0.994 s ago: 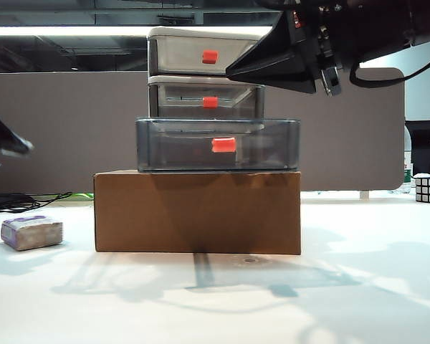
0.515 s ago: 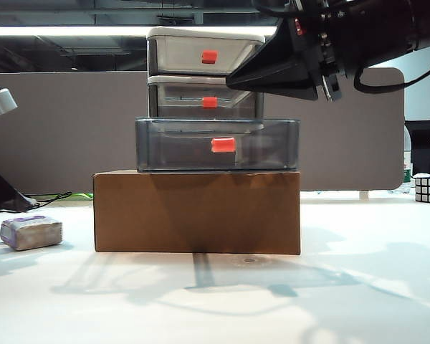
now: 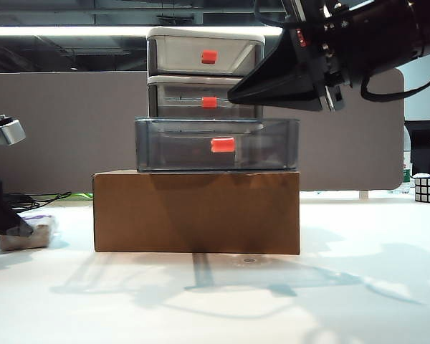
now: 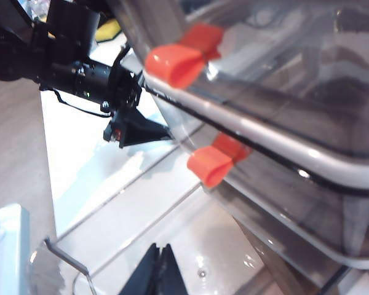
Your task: Open the third layer of the drawer on the table, pick up a pack of napkins on the table and put it in, and finally close the drawer.
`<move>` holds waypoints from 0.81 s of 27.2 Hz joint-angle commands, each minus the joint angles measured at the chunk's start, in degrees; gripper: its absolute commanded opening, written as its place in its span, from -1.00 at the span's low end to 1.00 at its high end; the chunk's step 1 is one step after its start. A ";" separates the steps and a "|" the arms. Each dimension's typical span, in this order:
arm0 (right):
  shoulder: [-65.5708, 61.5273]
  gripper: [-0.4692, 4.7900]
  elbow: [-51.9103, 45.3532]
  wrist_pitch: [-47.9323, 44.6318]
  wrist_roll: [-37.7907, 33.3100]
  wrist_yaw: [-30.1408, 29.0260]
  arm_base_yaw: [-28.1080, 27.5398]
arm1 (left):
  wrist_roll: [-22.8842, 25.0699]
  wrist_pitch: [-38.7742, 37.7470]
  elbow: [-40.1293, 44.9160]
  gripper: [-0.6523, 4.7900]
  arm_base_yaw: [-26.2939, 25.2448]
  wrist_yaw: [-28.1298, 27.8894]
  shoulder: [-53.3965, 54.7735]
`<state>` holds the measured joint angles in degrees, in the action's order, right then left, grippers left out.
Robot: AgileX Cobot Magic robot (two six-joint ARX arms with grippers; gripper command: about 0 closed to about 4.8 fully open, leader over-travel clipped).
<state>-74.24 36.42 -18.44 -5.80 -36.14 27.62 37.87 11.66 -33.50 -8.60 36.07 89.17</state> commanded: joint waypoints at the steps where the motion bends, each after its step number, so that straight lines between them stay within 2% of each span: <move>1: 0.15 -0.84 0.20 0.37 1.11 -0.28 0.02 | -0.37 2.67 0.02 1.00 0.04 0.13 -0.07; 6: 0.15 -0.84 0.20 0.44 1.36 -0.28 0.02 | -0.15 2.99 0.00 1.00 0.26 0.09 0.96; 15: 0.15 -0.84 0.20 0.48 1.38 -0.48 0.02 | -0.66 8.41 -0.17 1.00 0.59 0.13 5.25; 16: 0.15 -0.84 0.20 0.46 1.40 -0.46 0.02 | -2.19 8.26 -0.59 1.00 0.70 0.17 5.81; 17: 0.15 -0.84 0.20 0.42 1.40 -0.48 0.02 | -6.36 8.11 -1.25 1.00 1.18 0.09 6.75; 18: 0.15 -0.84 0.20 0.42 1.40 -0.48 0.02 | -8.26 7.87 -1.46 1.00 1.86 0.04 6.99; 22: 0.15 -0.84 0.22 0.42 1.55 -0.48 0.02 | -9.22 7.69 -1.46 1.00 5.42 0.09 6.99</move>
<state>-74.24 36.42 -17.41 -4.62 -36.25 27.64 29.30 19.14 -34.87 -4.47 35.75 96.44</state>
